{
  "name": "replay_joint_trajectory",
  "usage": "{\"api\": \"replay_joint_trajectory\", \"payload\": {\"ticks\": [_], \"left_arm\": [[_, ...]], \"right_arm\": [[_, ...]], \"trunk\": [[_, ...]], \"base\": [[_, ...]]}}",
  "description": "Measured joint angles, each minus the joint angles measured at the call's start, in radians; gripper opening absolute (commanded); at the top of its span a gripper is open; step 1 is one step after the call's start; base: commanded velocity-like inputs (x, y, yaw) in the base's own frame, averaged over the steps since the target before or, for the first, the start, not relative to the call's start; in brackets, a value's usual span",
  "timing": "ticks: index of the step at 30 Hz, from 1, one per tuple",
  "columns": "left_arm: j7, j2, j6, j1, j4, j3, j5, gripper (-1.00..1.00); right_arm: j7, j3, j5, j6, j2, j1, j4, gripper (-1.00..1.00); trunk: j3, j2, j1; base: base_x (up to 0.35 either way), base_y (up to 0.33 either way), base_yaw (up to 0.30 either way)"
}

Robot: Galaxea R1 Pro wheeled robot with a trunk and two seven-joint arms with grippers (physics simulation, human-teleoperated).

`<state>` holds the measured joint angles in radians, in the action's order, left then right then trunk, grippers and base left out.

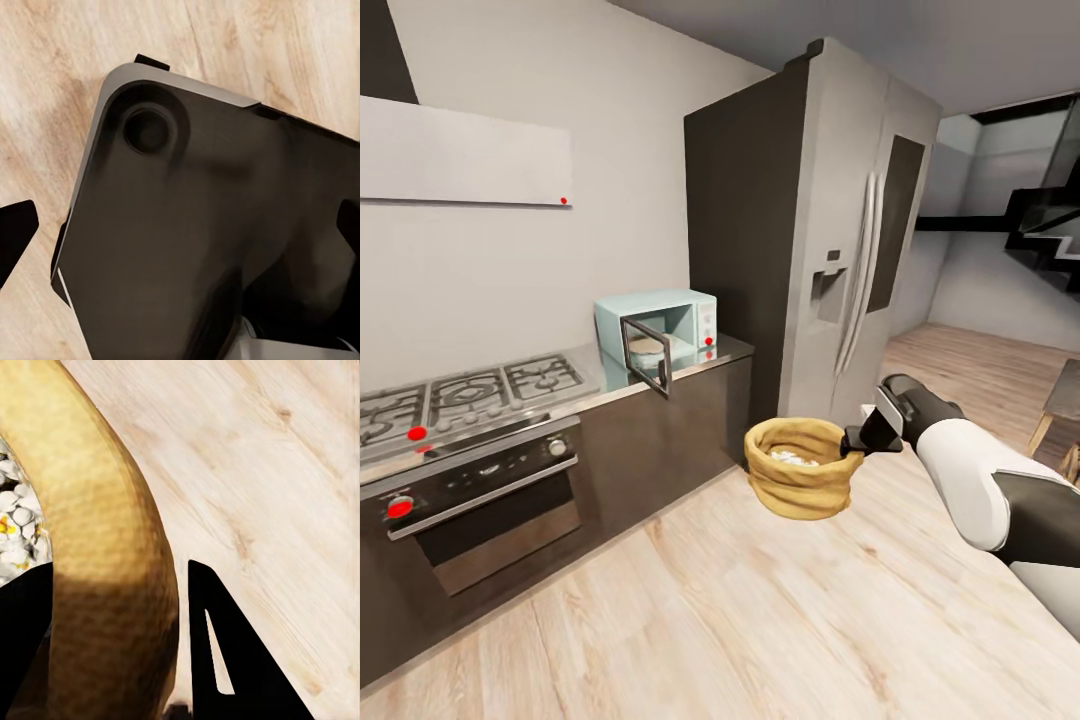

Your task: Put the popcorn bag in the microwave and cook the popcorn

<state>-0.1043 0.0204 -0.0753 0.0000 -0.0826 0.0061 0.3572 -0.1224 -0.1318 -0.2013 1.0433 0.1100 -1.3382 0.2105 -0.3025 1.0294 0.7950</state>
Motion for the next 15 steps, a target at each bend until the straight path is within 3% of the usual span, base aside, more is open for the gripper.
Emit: {"api": "replay_joint_trajectory", "payload": {"ticks": [4, 15], "left_arm": [[0.004, -0.001, 0.002, 0.000, 0.000, 0.002, -0.001, 1.00], [0.006, 0.001, 0.009, 0.000, 0.000, 0.001, -0.001, 1.00]], "right_arm": [[-0.001, -0.001, 0.002, 0.000, 0.011, 0.001, 0.000, -1.00], [0.000, -0.001, 0.003, 0.000, 0.010, 0.000, 0.000, -1.00]], "trunk": [[0.000, 0.000, 0.000], [0.000, 0.000, -0.001]], "base": [[0.130, 0.000, 0.000], [0.318, 0.000, 0.000]]}}
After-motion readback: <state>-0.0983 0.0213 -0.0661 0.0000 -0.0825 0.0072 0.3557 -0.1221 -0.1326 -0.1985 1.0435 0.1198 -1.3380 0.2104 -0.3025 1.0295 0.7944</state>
